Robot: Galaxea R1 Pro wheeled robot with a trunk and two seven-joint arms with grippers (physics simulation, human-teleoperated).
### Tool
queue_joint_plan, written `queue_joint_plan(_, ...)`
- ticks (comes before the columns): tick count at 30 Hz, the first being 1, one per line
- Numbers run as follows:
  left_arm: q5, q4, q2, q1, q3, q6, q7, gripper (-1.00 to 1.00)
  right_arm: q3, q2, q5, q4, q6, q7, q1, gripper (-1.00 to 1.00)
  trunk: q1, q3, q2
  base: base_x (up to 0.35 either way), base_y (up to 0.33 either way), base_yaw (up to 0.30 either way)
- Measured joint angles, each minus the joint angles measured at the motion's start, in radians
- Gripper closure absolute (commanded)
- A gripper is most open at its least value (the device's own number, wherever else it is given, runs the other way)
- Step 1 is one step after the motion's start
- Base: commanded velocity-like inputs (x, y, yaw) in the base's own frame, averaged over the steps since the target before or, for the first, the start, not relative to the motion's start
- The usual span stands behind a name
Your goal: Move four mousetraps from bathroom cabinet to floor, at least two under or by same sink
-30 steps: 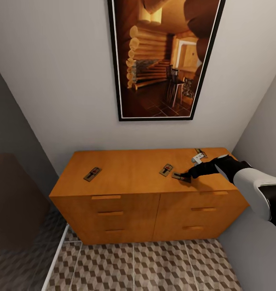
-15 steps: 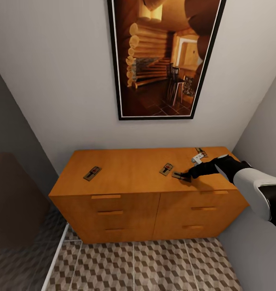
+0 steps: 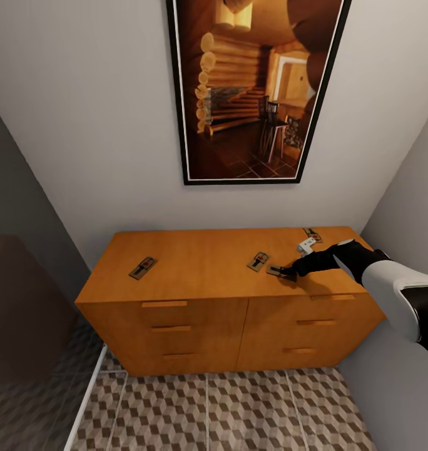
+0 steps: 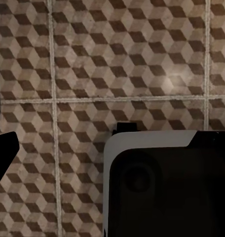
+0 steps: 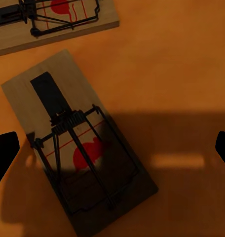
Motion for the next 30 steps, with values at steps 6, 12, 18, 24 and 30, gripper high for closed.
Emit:
queue_joint_plan(6,0.000,0.000,0.001,0.000,0.000,0.000,0.000,-1.00,0.000,0.000,0.000,0.000,0.000,0.000,0.000,-1.00,0.000,0.000,0.000,0.000,0.000,0.000)
queue_joint_plan(12,0.000,0.000,0.001,0.000,0.000,0.000,0.000,-1.00,0.000,0.000,0.000,0.000,0.000,0.000,0.000,-1.00,0.000,-0.001,0.000,0.000,0.000,0.000)
queue_joint_plan(18,0.000,0.000,0.002,0.000,0.000,0.000,0.000,-1.00,0.000,0.000,0.000,0.000,0.000,0.000,0.000,-1.00,0.000,-0.005,0.000,0.000,0.000,0.000)
queue_joint_plan(24,0.000,0.000,0.002,0.000,0.000,0.000,0.000,-1.00,0.000,0.000,0.000,0.000,0.000,0.000,0.000,-1.00,0.000,-0.008,0.000,0.000,0.000,0.000)
queue_joint_plan(30,0.000,0.000,0.002,0.000,0.000,0.000,0.000,-1.00,0.000,0.000,0.000,0.000,0.000,0.000,0.001,-1.00,0.000,-0.008,0.000,0.000,0.000,0.000)
